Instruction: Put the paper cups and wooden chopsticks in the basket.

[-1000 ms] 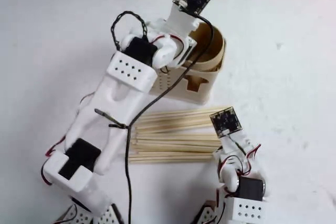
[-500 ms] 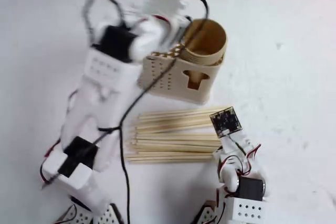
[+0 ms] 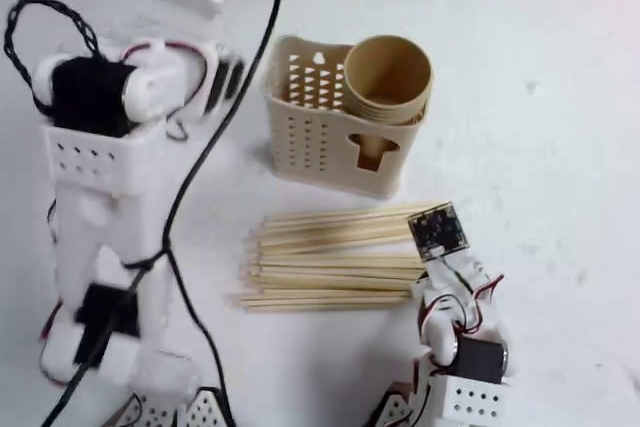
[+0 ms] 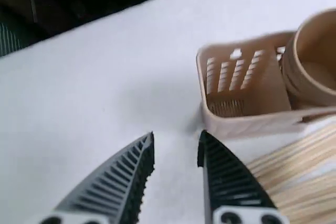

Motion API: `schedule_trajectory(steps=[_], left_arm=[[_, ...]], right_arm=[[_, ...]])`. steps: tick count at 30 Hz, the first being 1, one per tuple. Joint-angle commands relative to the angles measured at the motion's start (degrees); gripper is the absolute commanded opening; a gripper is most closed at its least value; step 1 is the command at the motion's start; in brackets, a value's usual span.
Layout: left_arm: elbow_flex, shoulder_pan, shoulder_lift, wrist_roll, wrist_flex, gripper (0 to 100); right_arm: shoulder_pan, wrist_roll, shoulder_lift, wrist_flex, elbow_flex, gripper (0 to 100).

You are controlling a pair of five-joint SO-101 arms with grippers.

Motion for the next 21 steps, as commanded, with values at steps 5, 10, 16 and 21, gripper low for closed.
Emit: schedule_trajectory(steps=[5, 10, 16, 21], left_arm=[[51.87, -8.22, -30.9, -5.98, -15.3, 15], [92.22, -17.89, -51.03, -12.92, -37.71, 16], [118.42, -23.69, -66.95, -14.86, -51.6, 16], [125.27, -23.6, -77.93, -14.86, -51.78, 16]], right_arm=[[6.73, 4.22, -0.13, -3.82, -2.29, 2.6], [6.81, 5.45, -0.04, 1.19, -4.22, 12.8], [0.22, 8.97, 0.04, 8.13, -10.2, 16.7], [-6.46, 9.14, 0.13, 8.4, -12.13, 16.6]])
